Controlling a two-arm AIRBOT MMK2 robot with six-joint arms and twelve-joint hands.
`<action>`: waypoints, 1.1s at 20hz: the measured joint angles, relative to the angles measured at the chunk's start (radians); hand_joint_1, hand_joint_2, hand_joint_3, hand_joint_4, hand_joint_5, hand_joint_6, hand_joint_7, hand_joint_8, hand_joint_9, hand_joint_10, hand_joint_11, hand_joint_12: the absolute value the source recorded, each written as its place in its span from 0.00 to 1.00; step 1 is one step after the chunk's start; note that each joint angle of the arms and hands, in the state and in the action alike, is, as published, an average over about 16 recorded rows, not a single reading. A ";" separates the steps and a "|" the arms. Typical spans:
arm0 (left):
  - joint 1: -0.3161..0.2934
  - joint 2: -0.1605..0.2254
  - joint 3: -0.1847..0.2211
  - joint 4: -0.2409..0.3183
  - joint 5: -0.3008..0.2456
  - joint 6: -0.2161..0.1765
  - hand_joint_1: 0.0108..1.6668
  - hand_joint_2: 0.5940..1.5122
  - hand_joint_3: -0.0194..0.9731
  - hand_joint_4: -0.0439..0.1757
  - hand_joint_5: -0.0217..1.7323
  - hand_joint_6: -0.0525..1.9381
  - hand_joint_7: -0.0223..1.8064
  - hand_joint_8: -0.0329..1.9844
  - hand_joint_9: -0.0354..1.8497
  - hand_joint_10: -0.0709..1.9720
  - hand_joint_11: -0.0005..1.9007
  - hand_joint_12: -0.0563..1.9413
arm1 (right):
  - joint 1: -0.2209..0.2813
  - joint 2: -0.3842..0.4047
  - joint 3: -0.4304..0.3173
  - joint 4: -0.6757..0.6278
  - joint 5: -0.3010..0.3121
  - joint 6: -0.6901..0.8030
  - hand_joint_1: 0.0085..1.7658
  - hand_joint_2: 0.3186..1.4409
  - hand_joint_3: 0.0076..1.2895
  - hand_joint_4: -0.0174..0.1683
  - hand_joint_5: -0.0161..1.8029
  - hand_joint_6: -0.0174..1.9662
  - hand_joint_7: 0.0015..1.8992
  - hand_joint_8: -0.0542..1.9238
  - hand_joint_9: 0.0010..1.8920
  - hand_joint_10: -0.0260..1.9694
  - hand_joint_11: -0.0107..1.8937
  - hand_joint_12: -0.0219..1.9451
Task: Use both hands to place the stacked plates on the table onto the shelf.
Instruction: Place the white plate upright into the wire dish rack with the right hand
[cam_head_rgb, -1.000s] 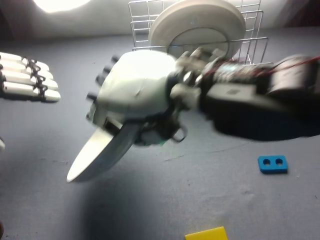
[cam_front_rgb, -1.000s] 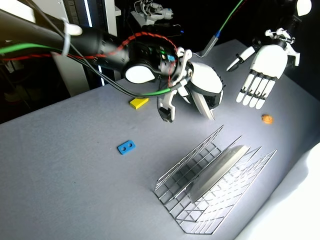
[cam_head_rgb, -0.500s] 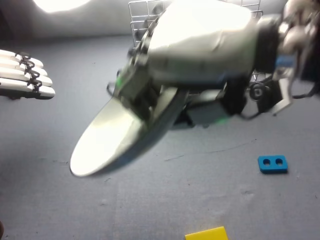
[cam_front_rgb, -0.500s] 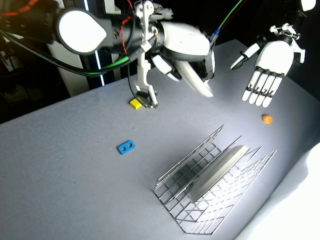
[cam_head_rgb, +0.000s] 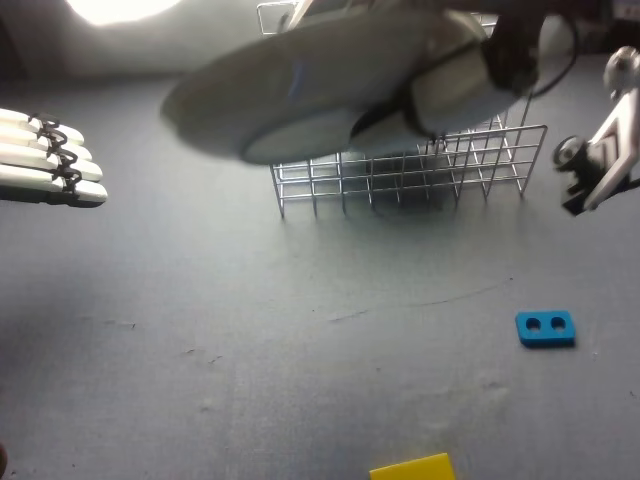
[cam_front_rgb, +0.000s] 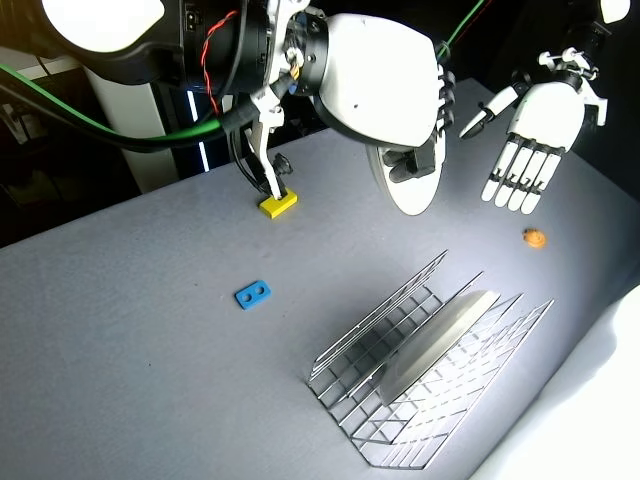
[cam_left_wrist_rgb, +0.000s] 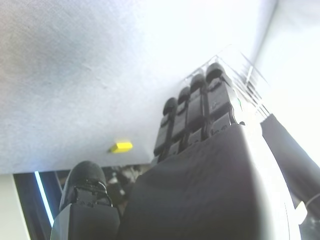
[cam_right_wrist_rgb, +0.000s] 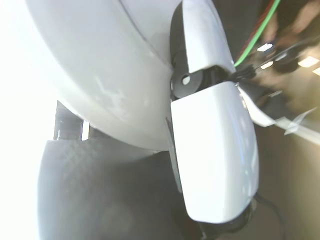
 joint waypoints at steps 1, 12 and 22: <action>0.001 0.000 0.000 0.000 0.000 0.000 0.01 0.59 0.04 0.19 0.02 0.04 0.02 0.02 0.03 0.04 0.01 0.03 | 0.007 0.001 0.007 0.002 -0.022 0.023 0.73 0.62 0.01 0.07 0.47 0.57 0.50 0.52 0.53 0.56 0.48 0.55; 0.010 -0.001 0.000 0.008 0.000 0.000 0.01 0.59 0.03 0.19 0.02 0.04 0.02 0.02 0.03 0.04 0.01 0.03 | 0.031 -0.024 0.117 0.056 -0.159 0.118 0.75 0.62 0.01 0.05 0.48 0.55 0.51 0.50 0.53 0.55 0.45 0.56; 0.011 -0.004 0.000 0.014 0.000 0.000 0.01 0.59 0.03 0.19 0.02 0.04 0.02 0.02 0.03 0.04 0.01 0.03 | 0.025 -0.084 0.228 0.095 -0.188 0.124 0.75 0.62 0.01 0.05 0.49 0.54 0.52 0.50 0.53 0.55 0.44 0.56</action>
